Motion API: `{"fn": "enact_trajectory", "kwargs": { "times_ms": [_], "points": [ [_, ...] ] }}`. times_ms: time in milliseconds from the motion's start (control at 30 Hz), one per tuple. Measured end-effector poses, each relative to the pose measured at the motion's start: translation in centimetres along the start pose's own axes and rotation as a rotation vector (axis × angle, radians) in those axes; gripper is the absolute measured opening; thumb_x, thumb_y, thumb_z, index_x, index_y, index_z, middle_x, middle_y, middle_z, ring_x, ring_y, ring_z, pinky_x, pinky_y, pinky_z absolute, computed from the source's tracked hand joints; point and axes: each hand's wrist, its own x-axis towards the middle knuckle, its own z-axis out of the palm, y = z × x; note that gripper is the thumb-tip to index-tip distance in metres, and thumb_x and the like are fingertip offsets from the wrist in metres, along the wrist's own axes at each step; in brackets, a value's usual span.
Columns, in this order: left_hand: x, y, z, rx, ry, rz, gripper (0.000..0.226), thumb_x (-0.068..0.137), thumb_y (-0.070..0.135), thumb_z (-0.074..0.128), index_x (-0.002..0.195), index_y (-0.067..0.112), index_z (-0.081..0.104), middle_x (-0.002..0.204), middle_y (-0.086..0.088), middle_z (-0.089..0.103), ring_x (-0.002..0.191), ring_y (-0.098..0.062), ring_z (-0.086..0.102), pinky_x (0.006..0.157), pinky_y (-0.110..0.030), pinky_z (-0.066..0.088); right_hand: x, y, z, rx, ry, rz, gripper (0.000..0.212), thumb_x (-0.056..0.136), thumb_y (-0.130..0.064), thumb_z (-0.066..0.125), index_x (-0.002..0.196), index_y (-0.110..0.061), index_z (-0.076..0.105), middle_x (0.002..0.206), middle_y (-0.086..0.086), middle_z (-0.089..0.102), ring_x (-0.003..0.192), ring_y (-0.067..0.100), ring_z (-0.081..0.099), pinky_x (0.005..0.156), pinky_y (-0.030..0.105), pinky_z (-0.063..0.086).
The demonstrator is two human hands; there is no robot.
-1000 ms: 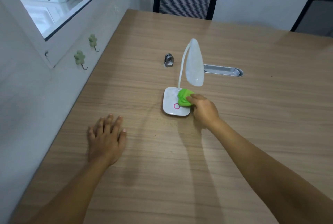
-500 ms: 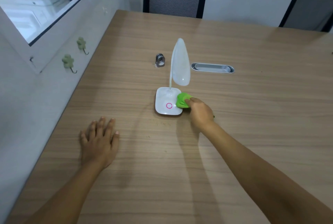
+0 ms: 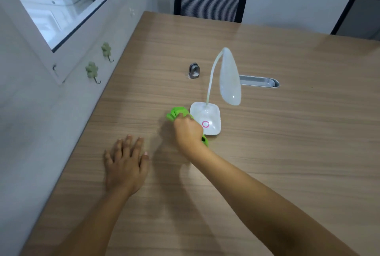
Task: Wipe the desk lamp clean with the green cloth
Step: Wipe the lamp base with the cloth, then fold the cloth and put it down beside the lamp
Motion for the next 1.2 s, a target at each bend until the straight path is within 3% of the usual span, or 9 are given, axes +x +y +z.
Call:
{"fn": "enact_trajectory", "kwargs": {
  "times_ms": [33,100,333,467,667,800,900,1067,1200],
  "points": [
    [0.0,0.0,0.0,0.000,0.005,0.000,0.061,0.086,0.051,0.023,0.143,0.034,0.038,0.154,-0.001,0.037,0.142,-0.028,0.033,0.111,-0.058,0.020,0.9,-0.6,0.0,0.009,0.026,-0.063,0.035,0.088,0.008,0.037,0.113,0.005,0.060,0.111,0.022,0.065,0.104,0.034,0.064,0.073,0.036,0.054],
    [0.0,-0.1,0.2,0.003,0.013,-0.004,0.060,0.086,0.051,0.026,0.141,0.034,0.041,0.153,-0.001,0.039,0.141,-0.029,0.035,0.111,-0.058,0.021,3.2,-1.0,-1.2,0.071,0.025,-0.009,0.033,0.092,0.008,0.038,0.121,0.009,0.052,0.126,0.024,0.057,0.118,0.037,0.054,0.087,0.043,0.051],
    [0.1,0.0,0.4,-0.017,0.046,0.001,0.059,0.086,0.050,0.028,0.141,0.034,0.041,0.152,-0.003,0.041,0.141,-0.028,0.035,0.110,-0.057,0.020,6.0,-1.7,0.6,0.108,-0.002,0.156,0.031,0.091,-0.009,0.044,0.112,-0.003,0.066,0.120,0.021,0.065,0.111,0.033,0.058,0.090,0.035,0.047],
    [0.1,-0.1,0.5,-0.025,0.048,0.008,0.060,0.087,0.051,0.026,0.142,0.033,0.040,0.153,-0.004,0.039,0.142,-0.029,0.033,0.111,-0.057,0.019,5.1,-2.6,-1.1,0.165,-0.036,0.047,0.032,0.094,-0.001,0.041,0.119,-0.004,0.061,0.126,0.017,0.062,0.118,0.035,0.056,0.094,0.037,0.049],
    [0.0,-0.1,0.4,-0.030,0.047,-0.001,0.060,0.086,0.050,0.027,0.142,0.034,0.040,0.153,-0.002,0.039,0.142,-0.027,0.033,0.111,-0.057,0.019,5.7,0.2,-2.5,0.097,-0.031,0.137,0.034,0.096,0.001,0.038,0.124,-0.003,0.057,0.131,0.017,0.058,0.123,0.034,0.053,0.095,0.039,0.048],
    [0.0,0.0,0.3,-0.025,0.062,-0.001,0.059,0.086,0.050,0.029,0.141,0.033,0.043,0.152,-0.002,0.041,0.141,-0.028,0.036,0.110,-0.058,0.020,5.0,-0.9,-2.2,0.116,-0.064,0.012,0.034,0.091,0.006,0.041,0.121,-0.003,0.057,0.125,0.019,0.062,0.115,0.036,0.058,0.090,0.040,0.050],
    [0.0,0.2,0.2,-0.026,0.060,0.000,0.058,0.086,0.050,0.030,0.140,0.033,0.044,0.152,-0.001,0.042,0.140,-0.027,0.037,0.110,-0.058,0.022,6.4,-2.3,-2.0,0.129,0.011,-0.148,0.043,0.088,0.003,0.043,0.129,-0.009,0.050,0.126,0.017,0.059,0.112,0.037,0.060,0.085,0.041,0.051],
    [0.0,0.2,0.0,-0.051,0.051,-0.010,0.058,0.085,0.050,0.031,0.140,0.035,0.042,0.153,-0.001,0.040,0.141,-0.028,0.035,0.112,-0.058,0.020,8.3,-2.6,1.0,0.078,0.047,-0.360,0.049,0.090,-0.007,0.047,0.137,-0.021,0.046,0.142,0.011,0.047,0.127,0.031,0.048,0.099,0.038,0.045],
    [0.0,0.1,0.2,-0.041,0.062,-0.016,0.058,0.085,0.050,0.032,0.140,0.035,0.042,0.152,-0.002,0.041,0.141,-0.027,0.037,0.111,-0.057,0.021,8.5,-2.7,3.7,0.038,-0.025,-0.370,0.046,0.095,-0.011,0.041,0.138,-0.026,0.045,0.149,0.010,0.041,0.133,0.029,0.044,0.103,0.038,0.042]
  ]
}}
